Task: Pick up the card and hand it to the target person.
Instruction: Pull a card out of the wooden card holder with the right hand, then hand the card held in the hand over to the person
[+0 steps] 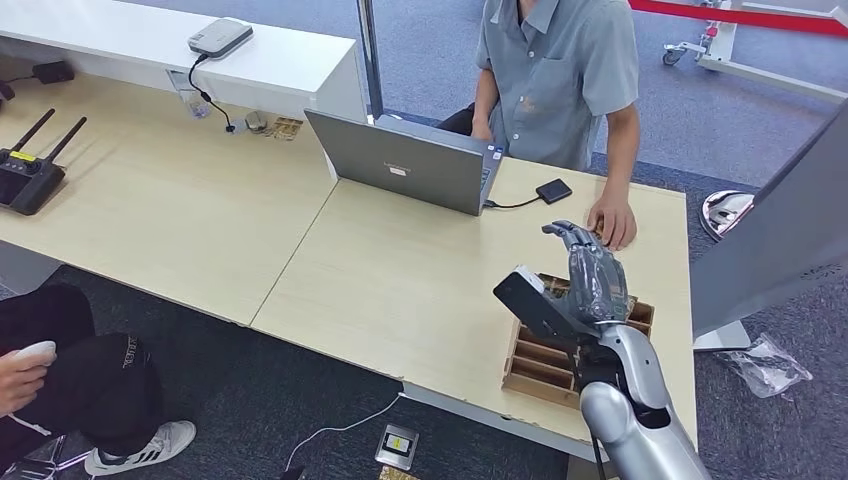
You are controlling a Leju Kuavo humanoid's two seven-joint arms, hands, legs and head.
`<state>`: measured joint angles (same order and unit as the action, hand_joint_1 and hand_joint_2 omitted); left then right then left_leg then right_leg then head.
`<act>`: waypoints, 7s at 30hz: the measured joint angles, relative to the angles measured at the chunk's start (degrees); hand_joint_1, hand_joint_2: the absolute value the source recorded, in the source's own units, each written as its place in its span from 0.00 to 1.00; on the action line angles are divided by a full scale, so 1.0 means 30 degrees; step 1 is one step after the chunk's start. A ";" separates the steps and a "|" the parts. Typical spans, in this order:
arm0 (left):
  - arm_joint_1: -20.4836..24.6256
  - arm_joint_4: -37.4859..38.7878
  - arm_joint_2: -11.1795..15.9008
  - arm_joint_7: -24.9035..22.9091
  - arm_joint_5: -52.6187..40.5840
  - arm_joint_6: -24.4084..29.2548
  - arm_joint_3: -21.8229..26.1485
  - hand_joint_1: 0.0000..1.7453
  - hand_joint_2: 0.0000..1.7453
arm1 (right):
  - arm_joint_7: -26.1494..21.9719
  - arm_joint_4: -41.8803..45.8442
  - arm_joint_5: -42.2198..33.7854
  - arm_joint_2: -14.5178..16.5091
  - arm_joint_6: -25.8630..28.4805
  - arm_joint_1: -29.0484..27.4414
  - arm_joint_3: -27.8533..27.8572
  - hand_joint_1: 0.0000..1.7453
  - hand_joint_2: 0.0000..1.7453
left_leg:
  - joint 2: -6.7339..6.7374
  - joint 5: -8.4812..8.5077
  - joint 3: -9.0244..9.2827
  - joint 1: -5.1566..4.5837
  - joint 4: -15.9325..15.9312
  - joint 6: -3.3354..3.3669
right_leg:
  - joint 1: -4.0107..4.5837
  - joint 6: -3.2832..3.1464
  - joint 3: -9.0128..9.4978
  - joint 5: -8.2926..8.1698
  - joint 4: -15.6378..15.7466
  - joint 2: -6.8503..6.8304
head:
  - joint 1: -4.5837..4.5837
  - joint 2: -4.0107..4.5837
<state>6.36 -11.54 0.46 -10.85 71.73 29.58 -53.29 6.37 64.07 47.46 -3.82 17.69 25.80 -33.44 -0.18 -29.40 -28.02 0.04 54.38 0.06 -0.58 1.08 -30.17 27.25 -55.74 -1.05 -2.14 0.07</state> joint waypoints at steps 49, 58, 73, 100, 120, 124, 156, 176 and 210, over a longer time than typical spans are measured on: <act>-0.0145 0.0000 0.0153 0.0053 -0.0076 -0.1301 0.0000 0.00 0.00 | 0.3169 0.0374 0.0266 -0.3189 0.1998 -0.1825 0.1184 0.48 1.00 | 0.0006 -0.0002 0.0007 -0.0003 0.0003 0.0002 | -0.0010 0.0001 -0.0009 -0.0002 0.0007 0.0001 | 0.0000 0.0000; -0.0143 0.0000 0.0350 0.0284 -0.0337 -0.2095 0.0000 0.00 0.00 | 0.3087 0.0740 0.0985 -0.3109 0.1355 -0.1946 0.1270 0.48 1.00 | 0.0005 -0.0001 0.0007 -0.0002 0.0003 0.0002 | -0.0008 0.0001 -0.0008 -0.0002 0.0005 0.0001 | 0.0000 0.0000; -0.0123 0.0000 0.0710 0.0445 -0.0678 -0.3339 -0.0005 0.00 0.00 | 0.2952 0.0756 0.0798 -0.3109 0.1443 -0.2408 0.2405 0.49 1.00 | 0.0008 -0.0002 0.0008 -0.0003 0.0003 0.0002 | -0.0007 0.0001 -0.0010 -0.0001 0.0007 0.0001 | -0.0002 0.0000; -0.0080 0.0000 0.1013 0.0705 -0.1107 -0.4235 -0.0037 0.00 0.00 | 0.2523 0.0656 0.1494 -0.2845 0.0976 -0.2523 0.3140 0.46 1.00 | 0.0007 -0.0002 0.0002 -0.0002 0.0002 0.0001 | -0.0004 0.0000 -0.0007 -0.0001 0.0005 0.0001 | 0.0000 0.0000; -0.0056 0.0000 0.1042 0.0618 -0.0929 -0.3698 -0.0044 0.00 0.00 | 0.1395 -0.1545 0.0967 -0.2065 0.1153 -0.1160 0.3091 0.45 1.00 | 0.0006 -0.0002 -0.0001 -0.0001 0.0001 0.0001 | -0.0002 0.0000 -0.0009 -0.0001 0.0004 0.0001 | 0.0000 0.0000; -0.0053 0.0000 0.1042 0.0587 -0.0927 -0.3598 -0.0044 0.00 0.00 | 0.1228 -0.2318 0.0696 -0.1893 0.1341 -0.0874 0.3046 0.45 1.00 | 0.0005 -0.0002 -0.0001 -0.0002 0.0002 0.0001 | -0.0002 0.0000 -0.0009 -0.0001 0.0004 0.0001 | -0.0002 0.0000; -0.0060 -0.0002 0.0732 0.0525 -0.0643 -0.2776 -0.0036 0.00 0.00 | 0.1113 -0.3477 0.0883 -0.1881 0.2339 -0.1049 0.3022 0.82 1.00 | 0.0014 -0.0001 0.0005 -0.0002 0.0002 -0.0001 | -0.0001 -0.0009 -0.0010 -0.0009 0.0006 0.0001 | -0.0002 0.0000; -0.0071 0.0000 0.0740 0.0448 -0.1016 -0.3522 -0.0044 0.00 0.00 | 0.1794 -0.1441 0.1830 -0.2153 0.4075 -0.1605 0.2805 0.86 1.00 | 0.0011 -0.0001 -0.0004 -0.0002 0.0002 -0.0001 | 0.0008 -0.0010 -0.0021 -0.0007 0.0009 0.0001 | 0.0000 0.0000; -0.0057 0.0000 0.1289 0.0951 -0.1703 -0.5027 -0.0138 0.00 0.00 | 0.0040 0.5313 0.3559 -0.2241 0.3772 -0.2510 0.2142 1.00 1.00 | 0.0012 -0.0002 -0.0020 0.0000 -0.0001 -0.0003 | 0.0010 -0.0011 -0.0023 -0.0006 0.0005 0.0001 | 0.0000 0.0000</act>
<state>6.19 -11.54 4.33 -8.00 66.63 14.50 -53.70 6.49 80.01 58.14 -10.54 29.00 18.27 -27.01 -0.14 -29.40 -28.08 0.04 54.38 0.05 -0.55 1.04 -30.24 27.23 -55.73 -1.05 -2.14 0.07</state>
